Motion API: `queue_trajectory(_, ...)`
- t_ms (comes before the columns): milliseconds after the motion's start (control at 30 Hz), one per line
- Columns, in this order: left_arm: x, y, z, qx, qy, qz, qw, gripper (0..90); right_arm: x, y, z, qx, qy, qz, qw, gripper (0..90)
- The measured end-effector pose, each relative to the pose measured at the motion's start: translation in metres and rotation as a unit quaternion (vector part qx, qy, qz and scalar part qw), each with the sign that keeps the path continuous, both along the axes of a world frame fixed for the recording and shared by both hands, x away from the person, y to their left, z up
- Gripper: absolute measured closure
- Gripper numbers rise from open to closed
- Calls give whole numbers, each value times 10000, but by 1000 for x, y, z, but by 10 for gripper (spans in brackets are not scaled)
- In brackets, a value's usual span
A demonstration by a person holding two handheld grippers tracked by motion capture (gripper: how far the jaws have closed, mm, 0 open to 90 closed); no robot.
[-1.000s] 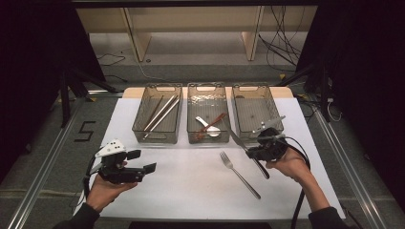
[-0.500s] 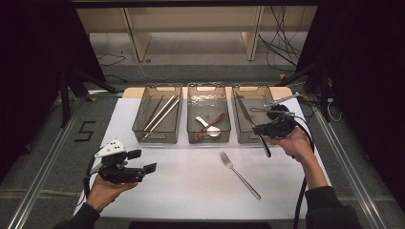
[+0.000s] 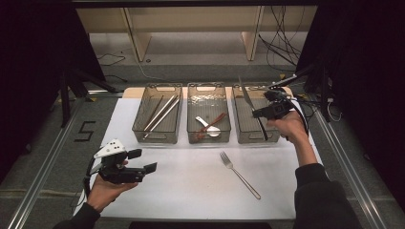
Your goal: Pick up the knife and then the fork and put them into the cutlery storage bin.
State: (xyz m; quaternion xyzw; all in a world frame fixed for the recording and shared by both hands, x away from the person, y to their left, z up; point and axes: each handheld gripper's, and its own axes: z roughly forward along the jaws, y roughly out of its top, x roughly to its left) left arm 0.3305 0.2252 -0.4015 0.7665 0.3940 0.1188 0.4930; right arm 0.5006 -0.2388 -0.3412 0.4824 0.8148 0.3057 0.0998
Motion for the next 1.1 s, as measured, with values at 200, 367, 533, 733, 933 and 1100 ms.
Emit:
queue_trajectory(200, 0, 0, 0, -19, 3, 11, 10000, 170, 14, 0, 3, 46, 23, -224, 9997, 808)
queue_trajectory(367, 0, 0, 0, 5, 15, -3, 10000, 170, 24, 0, 2, 46, 38, -395, 9992, 808)
queue_trajectory(533, 1, 0, 0, -34, 12, 2, 10000, 170, 35, 1, 0, 46, 94, -561, 9984, 808)
queue_trajectory(733, 1, 0, 0, -47, 2, -3, 10000, 170, 44, 5, -4, 38, 98, -671, 9977, 808)
queue_trajectory(933, 1, 0, 0, -4, 26, 28, 10000, 170, 48, 9, -9, 14, 131, -792, 9968, 808)
queue_trajectory(1100, 1, 0, 0, -24, 17, 26, 10000, 170, 51, 10, -12, 46, 134, -879, 9960, 807)
